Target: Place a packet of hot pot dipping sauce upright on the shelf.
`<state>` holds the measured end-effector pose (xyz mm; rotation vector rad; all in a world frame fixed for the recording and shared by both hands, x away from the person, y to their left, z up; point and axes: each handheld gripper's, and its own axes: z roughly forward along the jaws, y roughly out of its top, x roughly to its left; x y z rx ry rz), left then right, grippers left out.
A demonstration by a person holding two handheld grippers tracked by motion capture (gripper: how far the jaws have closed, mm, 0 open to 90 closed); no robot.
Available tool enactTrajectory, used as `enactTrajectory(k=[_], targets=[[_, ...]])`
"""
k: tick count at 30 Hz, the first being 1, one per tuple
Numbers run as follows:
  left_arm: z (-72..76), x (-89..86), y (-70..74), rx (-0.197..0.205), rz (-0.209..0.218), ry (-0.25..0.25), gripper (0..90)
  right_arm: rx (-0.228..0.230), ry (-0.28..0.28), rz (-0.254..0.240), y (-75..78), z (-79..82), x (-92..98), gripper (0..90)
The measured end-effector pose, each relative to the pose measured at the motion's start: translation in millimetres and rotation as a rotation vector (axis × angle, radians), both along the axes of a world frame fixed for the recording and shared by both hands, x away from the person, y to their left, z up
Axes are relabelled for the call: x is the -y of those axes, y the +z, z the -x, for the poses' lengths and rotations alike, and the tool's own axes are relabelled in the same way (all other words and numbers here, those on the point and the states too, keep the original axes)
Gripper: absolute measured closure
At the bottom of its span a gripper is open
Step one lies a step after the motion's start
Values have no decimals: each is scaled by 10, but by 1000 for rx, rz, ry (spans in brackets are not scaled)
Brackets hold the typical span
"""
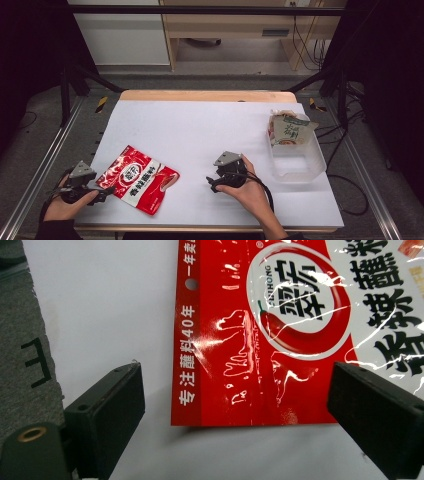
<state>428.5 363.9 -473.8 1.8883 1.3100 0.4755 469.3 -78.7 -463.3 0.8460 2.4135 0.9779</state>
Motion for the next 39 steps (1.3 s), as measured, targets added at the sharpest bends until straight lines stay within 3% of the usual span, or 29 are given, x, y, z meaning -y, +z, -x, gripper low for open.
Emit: enactTrajectory(k=[12, 24, 28, 31, 36, 39], targets=[[4, 14, -20, -48, -14, -39, 100, -11, 7, 7, -21, 0, -15, 121], [24, 51, 34, -29, 31, -43, 160, -12, 12, 10, -26, 1, -17, 123], [36, 85, 74, -16, 92, -44, 215, -12, 12, 13, -24, 0, -13, 124], [40, 91, 81, -34, 105, -56, 274, -12, 14, 10, -26, 0, -15, 124], [18, 94, 79, -57, 71, -63, 379, -13, 13, 12, -34, 2, -25, 125], [-1, 120, 74, -47, 63, -38, 494, -14, 15, 15, -40, -1, -31, 125]])
